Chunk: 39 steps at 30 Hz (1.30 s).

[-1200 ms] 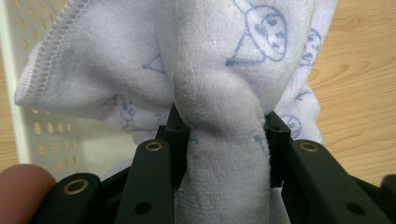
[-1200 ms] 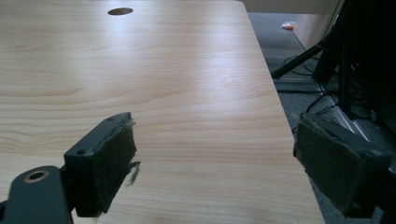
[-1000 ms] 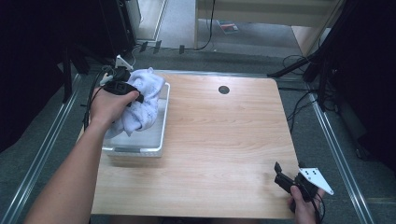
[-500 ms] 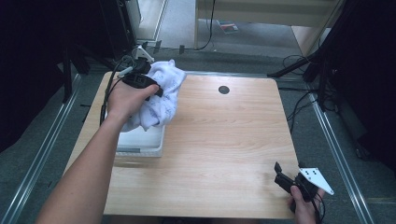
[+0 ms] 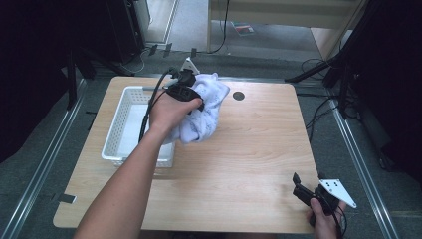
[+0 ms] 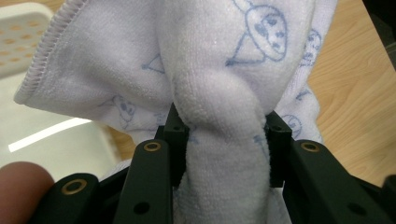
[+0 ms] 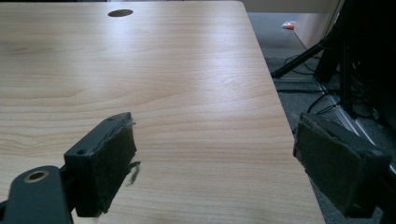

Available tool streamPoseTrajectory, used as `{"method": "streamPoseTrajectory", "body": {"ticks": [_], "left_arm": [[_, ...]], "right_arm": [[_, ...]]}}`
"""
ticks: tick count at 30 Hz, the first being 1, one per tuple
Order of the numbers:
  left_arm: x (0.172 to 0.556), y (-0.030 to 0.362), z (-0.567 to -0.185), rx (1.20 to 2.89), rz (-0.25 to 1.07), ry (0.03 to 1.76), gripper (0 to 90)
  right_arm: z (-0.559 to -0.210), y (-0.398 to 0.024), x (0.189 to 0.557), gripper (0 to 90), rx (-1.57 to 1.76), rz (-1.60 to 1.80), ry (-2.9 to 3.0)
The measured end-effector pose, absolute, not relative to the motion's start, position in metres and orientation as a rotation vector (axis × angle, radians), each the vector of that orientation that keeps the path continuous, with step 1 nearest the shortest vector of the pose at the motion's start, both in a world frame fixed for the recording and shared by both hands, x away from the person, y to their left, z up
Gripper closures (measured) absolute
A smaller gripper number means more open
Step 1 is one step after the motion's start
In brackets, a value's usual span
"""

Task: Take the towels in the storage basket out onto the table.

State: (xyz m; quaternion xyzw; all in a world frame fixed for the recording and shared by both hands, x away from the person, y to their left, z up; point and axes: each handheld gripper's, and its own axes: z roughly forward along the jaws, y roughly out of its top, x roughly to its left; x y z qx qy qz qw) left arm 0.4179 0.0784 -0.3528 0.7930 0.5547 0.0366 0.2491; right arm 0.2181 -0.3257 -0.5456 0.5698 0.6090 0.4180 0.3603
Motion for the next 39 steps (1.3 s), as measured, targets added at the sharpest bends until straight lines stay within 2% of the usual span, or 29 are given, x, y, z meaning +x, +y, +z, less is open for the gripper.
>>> {"method": "streamPoseTrajectory", "body": {"ticks": [17, 25, 32, 36, 39], "left_arm": [[0.426, 0.005, -0.391, 2.185, 0.023, 1.457, 63.7], [0.426, -0.03, -0.423, 2.216, 0.01, 1.462, 62.7], [0.427, -0.046, -0.449, 2.214, -0.031, 1.473, 61.0], [0.427, -0.05, -0.459, 2.215, -0.022, 1.499, 55.0], [0.427, -0.052, -0.463, 2.221, -0.05, 1.497, 41.0]], "right_arm": [[-0.546, -0.326, 0.219, 13.2, 1.462, 1.08, 1.579], [-0.546, -0.326, 0.219, 13.2, 1.459, 1.084, 1.582], [-0.546, -0.326, 0.219, 13.2, 1.459, 1.089, 1.581], [-0.546, -0.326, 0.219, 13.2, 1.458, 1.091, 1.581], [-0.546, -0.326, 0.219, 13.2, 1.458, 1.092, 1.581]]}}
